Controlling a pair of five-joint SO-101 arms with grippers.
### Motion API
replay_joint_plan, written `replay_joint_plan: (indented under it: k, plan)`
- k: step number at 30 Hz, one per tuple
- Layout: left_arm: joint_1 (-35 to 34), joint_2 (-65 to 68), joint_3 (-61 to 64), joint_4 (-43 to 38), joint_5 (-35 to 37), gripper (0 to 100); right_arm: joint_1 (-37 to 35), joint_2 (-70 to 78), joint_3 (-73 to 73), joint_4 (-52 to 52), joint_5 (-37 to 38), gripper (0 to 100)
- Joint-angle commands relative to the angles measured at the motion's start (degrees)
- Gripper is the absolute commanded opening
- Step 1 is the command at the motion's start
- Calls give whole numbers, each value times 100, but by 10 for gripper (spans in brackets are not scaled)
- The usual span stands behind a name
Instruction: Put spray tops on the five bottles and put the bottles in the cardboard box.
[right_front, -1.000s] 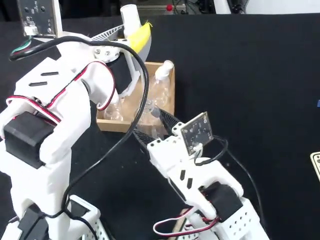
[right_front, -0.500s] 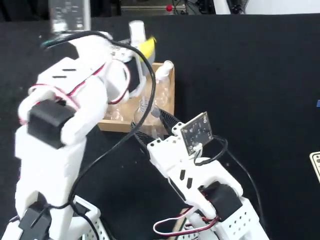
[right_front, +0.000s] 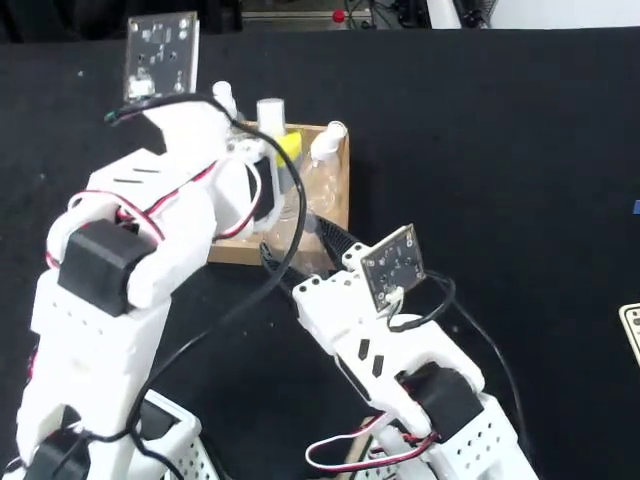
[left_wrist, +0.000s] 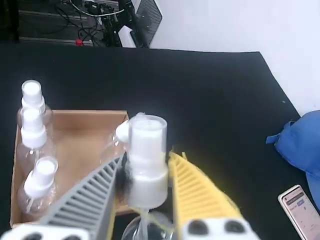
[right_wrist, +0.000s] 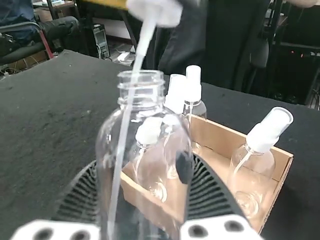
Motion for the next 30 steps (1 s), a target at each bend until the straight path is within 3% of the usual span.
replay_joint_plan:
  k: [1, 9, 15, 26, 30]
  plan:
    - [-22, -484, 338, 9, 26, 218, -53, -198, -40, -229, -26, 11]
    - [-198, -1301, 400, -281, -9, 245, -53, -198, -40, -237, -26, 11]
    - [-1138, -1152, 558, -607, 0, 245, -9, -198, -40, -229, 0, 11]
    - [-3565, -1020, 1191, -264, -9, 245, 993, -444, -40, -299, -44, 11]
    - [-4330, -1020, 2018, -281, -9, 245, 1521, -163, 347, -1134, -369, 11]
